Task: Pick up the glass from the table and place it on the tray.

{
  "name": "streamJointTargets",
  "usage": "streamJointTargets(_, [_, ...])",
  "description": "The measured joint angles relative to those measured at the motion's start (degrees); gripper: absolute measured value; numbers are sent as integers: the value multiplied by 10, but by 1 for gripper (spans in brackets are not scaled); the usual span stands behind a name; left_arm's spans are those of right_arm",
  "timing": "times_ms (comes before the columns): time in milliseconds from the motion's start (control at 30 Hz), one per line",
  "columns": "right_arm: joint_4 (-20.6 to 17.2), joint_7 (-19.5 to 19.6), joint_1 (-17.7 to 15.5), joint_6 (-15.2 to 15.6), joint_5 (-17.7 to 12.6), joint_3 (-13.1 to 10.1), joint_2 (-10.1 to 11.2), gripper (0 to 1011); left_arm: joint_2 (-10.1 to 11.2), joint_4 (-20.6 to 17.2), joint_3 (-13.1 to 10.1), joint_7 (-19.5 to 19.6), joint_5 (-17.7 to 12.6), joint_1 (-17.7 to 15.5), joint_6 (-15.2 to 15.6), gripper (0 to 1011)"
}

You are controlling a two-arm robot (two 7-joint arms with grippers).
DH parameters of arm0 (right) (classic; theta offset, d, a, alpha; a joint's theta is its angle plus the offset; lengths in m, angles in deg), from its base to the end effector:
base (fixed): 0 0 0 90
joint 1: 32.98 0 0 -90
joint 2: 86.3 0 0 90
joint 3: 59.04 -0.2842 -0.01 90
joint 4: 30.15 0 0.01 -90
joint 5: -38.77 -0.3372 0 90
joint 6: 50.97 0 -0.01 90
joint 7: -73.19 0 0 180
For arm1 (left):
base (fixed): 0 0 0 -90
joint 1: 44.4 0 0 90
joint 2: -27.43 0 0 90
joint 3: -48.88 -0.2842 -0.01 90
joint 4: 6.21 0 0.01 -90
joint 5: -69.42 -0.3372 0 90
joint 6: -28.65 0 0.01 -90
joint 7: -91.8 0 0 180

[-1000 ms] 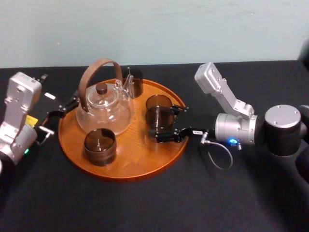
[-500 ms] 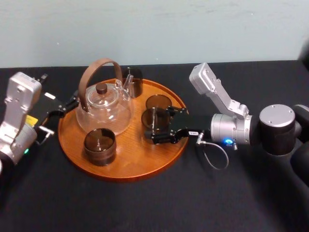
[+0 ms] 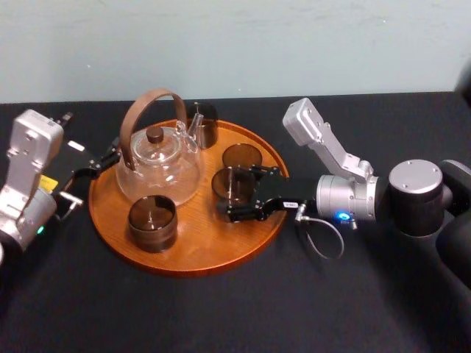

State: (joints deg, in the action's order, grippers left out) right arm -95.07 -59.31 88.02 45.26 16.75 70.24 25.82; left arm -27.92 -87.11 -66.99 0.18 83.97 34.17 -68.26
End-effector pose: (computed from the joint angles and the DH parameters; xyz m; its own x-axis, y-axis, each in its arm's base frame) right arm 0.4618 0.0217 -0.2885 0.9057 -0.4239 -0.0061 0.3948 0.8486 -0.3521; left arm 0.3840 0.0719 -0.3031 0.2924 0.8802 0.3737 -0.9552 0.2874 0.0703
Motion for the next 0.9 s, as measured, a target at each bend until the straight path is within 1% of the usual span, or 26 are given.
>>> streamJointTargets(333, [6, -12, 2, -4, 2, 8, 0, 906, 0, 0, 0, 0, 0, 0, 0, 1001])
streamJointTargets(533, [12, -20, 3, -11, 5, 14, 0, 906, 0, 0, 0, 0, 0, 0, 0, 1001])
streamJointTargets(900, [21, -27, 4, -19, 3, 16, -2, 906, 0, 0, 0, 0, 0, 0, 0, 1001])
